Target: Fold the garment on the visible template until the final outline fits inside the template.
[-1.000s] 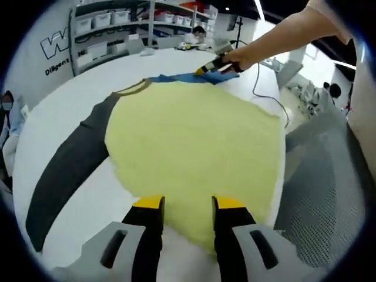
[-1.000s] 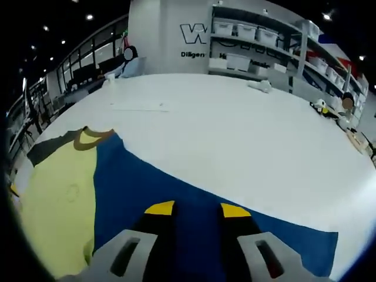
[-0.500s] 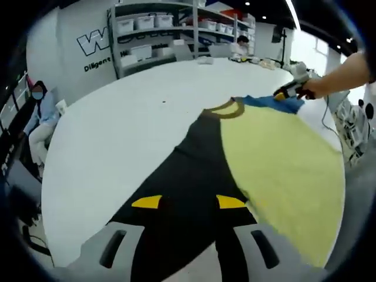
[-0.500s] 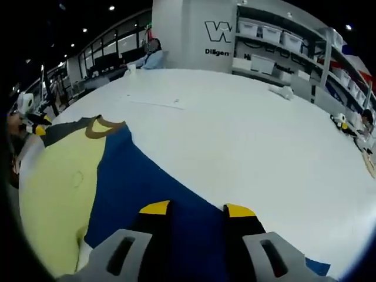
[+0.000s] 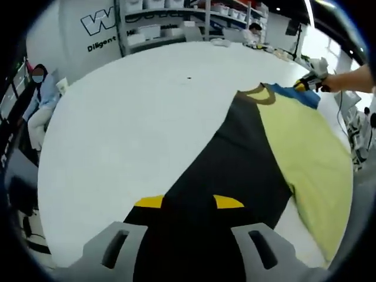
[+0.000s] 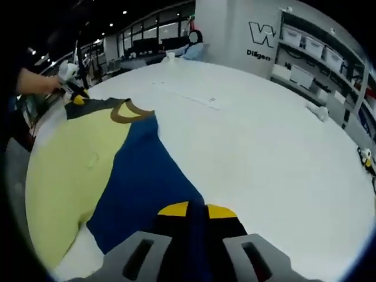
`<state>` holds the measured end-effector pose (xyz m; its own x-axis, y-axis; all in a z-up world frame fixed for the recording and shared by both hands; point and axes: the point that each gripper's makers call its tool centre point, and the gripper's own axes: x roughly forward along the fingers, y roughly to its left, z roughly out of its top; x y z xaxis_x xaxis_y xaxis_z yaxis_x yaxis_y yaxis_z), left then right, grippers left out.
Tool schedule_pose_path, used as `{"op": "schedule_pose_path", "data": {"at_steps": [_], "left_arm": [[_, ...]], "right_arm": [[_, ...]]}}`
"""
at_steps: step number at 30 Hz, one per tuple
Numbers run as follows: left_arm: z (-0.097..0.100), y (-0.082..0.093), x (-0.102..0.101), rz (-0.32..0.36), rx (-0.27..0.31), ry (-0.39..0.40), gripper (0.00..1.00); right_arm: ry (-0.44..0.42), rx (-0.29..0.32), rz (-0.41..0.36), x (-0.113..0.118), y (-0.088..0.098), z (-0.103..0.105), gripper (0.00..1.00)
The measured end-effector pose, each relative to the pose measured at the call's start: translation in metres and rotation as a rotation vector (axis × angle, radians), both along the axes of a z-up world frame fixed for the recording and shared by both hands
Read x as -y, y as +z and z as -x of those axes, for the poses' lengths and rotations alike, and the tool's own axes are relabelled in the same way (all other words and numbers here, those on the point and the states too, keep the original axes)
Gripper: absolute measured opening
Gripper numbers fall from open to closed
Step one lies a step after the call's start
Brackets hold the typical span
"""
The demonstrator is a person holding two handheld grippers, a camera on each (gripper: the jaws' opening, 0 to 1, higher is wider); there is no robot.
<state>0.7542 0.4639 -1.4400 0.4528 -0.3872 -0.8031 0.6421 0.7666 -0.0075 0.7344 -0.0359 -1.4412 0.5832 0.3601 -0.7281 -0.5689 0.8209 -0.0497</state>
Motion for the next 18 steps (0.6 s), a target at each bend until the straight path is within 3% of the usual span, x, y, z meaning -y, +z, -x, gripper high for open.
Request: {"op": "schedule_pose_path", "data": {"at_steps": [1, 3, 7, 13, 18], "left_arm": [[0.0, 0.0, -0.003, -0.02, 0.01, 0.005, 0.27], [-0.002, 0.003, -0.001, 0.001, 0.017, 0.008, 0.27], [-0.003, 0.004, -0.004, -0.015, 0.028, 0.006, 0.04], [-0.001, 0.005, -0.005, -0.021, 0.044, 0.018, 0.03], [0.004, 0.006, -0.012, -0.024, 0.05, 0.073, 0.03]], "right_arm": [[0.009, 0.004, 0.005, -0.001, 0.0, 0.0, 0.0], [0.031, 0.01, 0.021, -0.003, 0.001, 0.0, 0.0], [0.046, 0.021, 0.038, -0.003, 0.001, 0.001, 0.0], [0.025, 0.043, 0.073, 0.002, 0.002, 0.0, 0.0], [-0.008, 0.051, 0.115, 0.011, 0.002, 0.0, 0.0]]}}
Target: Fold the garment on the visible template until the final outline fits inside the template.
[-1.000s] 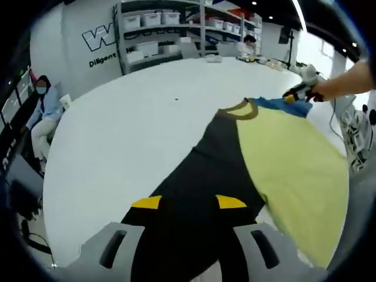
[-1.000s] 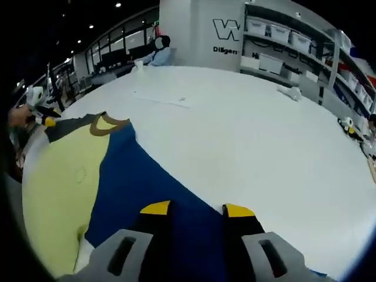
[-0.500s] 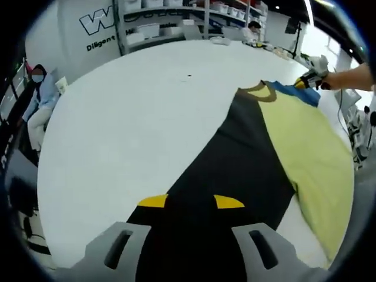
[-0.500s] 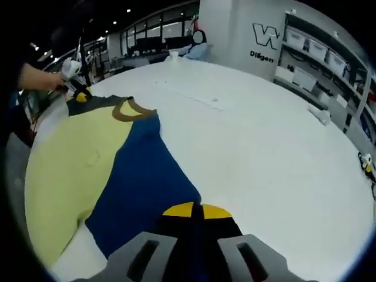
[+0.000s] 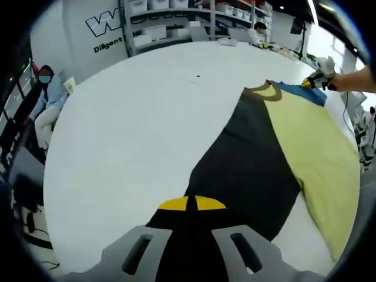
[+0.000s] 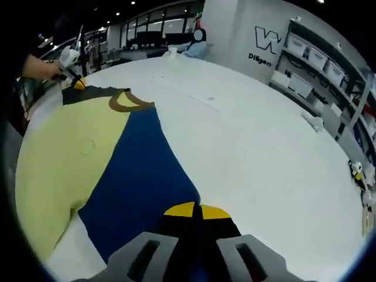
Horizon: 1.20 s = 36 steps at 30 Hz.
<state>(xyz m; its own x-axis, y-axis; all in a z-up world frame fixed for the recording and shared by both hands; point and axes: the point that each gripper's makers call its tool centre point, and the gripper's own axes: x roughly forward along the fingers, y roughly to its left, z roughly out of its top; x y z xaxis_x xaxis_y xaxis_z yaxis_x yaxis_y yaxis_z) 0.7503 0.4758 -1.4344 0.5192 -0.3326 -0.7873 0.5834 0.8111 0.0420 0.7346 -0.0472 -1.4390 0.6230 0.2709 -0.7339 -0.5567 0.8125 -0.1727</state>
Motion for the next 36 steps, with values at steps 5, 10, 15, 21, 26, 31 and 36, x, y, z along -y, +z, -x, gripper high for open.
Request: {"op": "schedule_pose_path", "data": {"at_steps": [5, 10, 15, 21, 26, 31, 36], "left_arm": [[0.002, 0.001, -0.001, 0.006, 0.008, 0.012, 0.03], [0.002, 0.001, -0.003, 0.01, -0.009, 0.036, 0.04], [0.002, 0.007, -0.027, -0.092, 0.03, 0.041, 0.13], [0.015, 0.014, -0.09, -0.11, 0.024, 0.165, 0.29], [0.034, 0.007, -0.127, -0.146, -0.02, 0.224, 0.29], [0.051, 0.004, -0.136, -0.143, -0.053, 0.24, 0.03], [0.056, 0.005, -0.135, -0.105, -0.054, 0.277, 0.02]], "right_arm": [[-0.013, -0.005, -0.003, 0.001, 0.0, -0.001, 0.0], [-0.011, -0.016, 0.009, 0.002, 0.0, -0.001, 0.0], [-0.034, -0.025, 0.006, 0.003, 0.0, -0.002, 0.0], [-0.037, -0.023, 0.0, 0.004, 0.0, -0.002, 0.0], [-0.03, -0.025, 0.008, 0.004, 0.0, -0.002, 0.0], [-0.026, -0.028, 0.017, 0.003, 0.0, -0.002, 0.0], [-0.032, -0.028, 0.017, 0.003, -0.001, -0.002, 0.0]]}}
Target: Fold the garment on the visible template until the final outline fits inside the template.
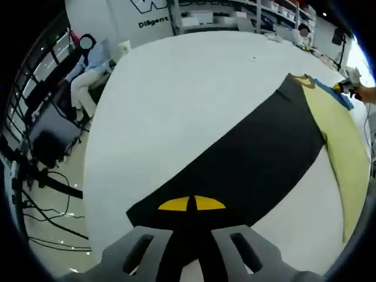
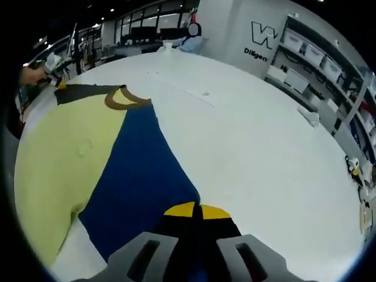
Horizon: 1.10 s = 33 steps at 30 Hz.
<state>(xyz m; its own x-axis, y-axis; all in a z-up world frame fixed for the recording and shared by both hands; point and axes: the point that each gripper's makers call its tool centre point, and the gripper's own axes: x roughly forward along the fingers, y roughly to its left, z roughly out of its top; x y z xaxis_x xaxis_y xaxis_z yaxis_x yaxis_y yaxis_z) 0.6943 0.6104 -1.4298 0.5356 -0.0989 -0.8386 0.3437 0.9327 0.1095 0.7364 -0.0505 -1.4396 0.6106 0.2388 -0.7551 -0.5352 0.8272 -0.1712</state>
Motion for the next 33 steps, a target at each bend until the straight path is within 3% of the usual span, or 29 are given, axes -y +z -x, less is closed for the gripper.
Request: {"op": "schedule_pose_path", "data": {"at_steps": [7, 15, 18, 20, 25, 28, 33], "left_arm": [[0.015, -0.001, -0.004, 0.013, -0.021, 0.049, 0.02], [0.014, -0.002, -0.002, 0.005, -0.018, 0.045, 0.03], [0.012, 0.001, 0.0, -0.013, -0.001, 0.031, 0.11], [0.01, 0.002, 0.002, 0.003, 0.014, 0.041, 0.21], [0.008, 0.007, 0.0, -0.005, 0.035, 0.052, 0.32], [0.005, 0.016, -0.002, -0.012, 0.07, 0.051, 0.34], [0.004, 0.025, 0.003, 0.0, 0.097, 0.037, 0.34]], "right_arm": [[0.0, -0.002, 0.015, 0.0, 0.0, 0.0, 0.0], [0.004, -0.03, 0.023, -0.001, 0.001, 0.002, 0.0], [-0.019, 0.023, -0.001, 0.005, 0.012, 0.0, 0.07], [-0.031, 0.019, 0.007, 0.015, 0.015, 0.006, 0.08], [-0.138, 0.032, -0.007, 0.058, 0.021, 0.024, 0.1], [-0.217, 0.034, -0.016, 0.089, 0.02, 0.046, 0.09], [-0.315, 0.007, -0.047, 0.12, 0.009, 0.077, 0.08]]}}
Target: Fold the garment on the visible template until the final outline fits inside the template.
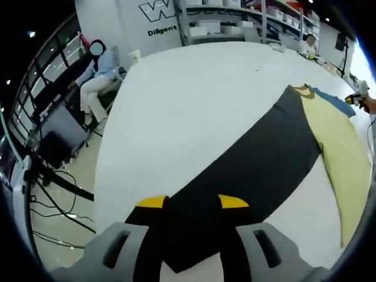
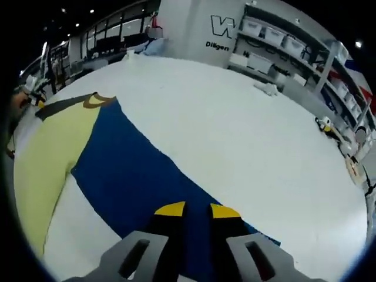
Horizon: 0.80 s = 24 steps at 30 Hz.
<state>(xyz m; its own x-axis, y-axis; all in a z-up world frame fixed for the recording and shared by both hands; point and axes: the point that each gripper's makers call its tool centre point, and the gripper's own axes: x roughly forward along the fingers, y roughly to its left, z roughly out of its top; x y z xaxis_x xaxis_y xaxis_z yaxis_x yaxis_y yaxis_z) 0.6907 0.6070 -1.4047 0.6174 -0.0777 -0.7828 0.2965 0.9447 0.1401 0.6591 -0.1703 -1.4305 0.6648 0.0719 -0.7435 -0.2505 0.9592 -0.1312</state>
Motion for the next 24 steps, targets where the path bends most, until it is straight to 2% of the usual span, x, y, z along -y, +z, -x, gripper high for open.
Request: {"op": "schedule_pose_path", "data": {"at_steps": [4, 5, 9, 13, 14, 15, 20, 23, 24], "left_arm": [[0.002, -0.003, 0.008, 0.009, -0.008, -0.017, 0.34], [0.003, -0.005, 0.009, 0.006, -0.015, -0.021, 0.34], [0.009, -0.015, 0.01, 0.003, -0.046, -0.021, 0.34], [0.018, -0.028, 0.008, -0.001, -0.092, -0.017, 0.32], [0.016, -0.029, 0.019, 0.067, -0.069, -0.051, 0.31], [0.019, -0.027, 0.009, 0.055, -0.079, 0.02, 0.31], [0.017, -0.026, 0.008, 0.043, -0.086, 0.007, 0.33], [0.017, -0.026, 0.006, 0.044, -0.089, 0.017, 0.35], [0.017, -0.026, 0.006, 0.04, -0.089, 0.016, 0.35]], "right_arm": [[-0.032, -0.03, 0.02, 0.014, -0.011, 0.017, 0.09], [-0.089, -0.001, -0.036, 0.014, -0.01, 0.017, 0.09], [-0.09, -0.018, 0.02, 0.032, -0.012, 0.019, 0.06], [-0.135, -0.018, 0.007, 0.044, -0.014, 0.02, 0.06], [-0.137, -0.018, 0.006, 0.043, -0.012, 0.021, 0.07], [-0.138, -0.02, 0.014, 0.046, -0.012, 0.02, 0.07], [-0.149, -0.024, 0.017, 0.053, -0.012, 0.02, 0.05], [-0.203, -0.036, -0.002, 0.058, -0.01, 0.021, 0.06], [-0.176, -0.056, 0.034, 0.06, -0.009, 0.024, 0.06]]}}
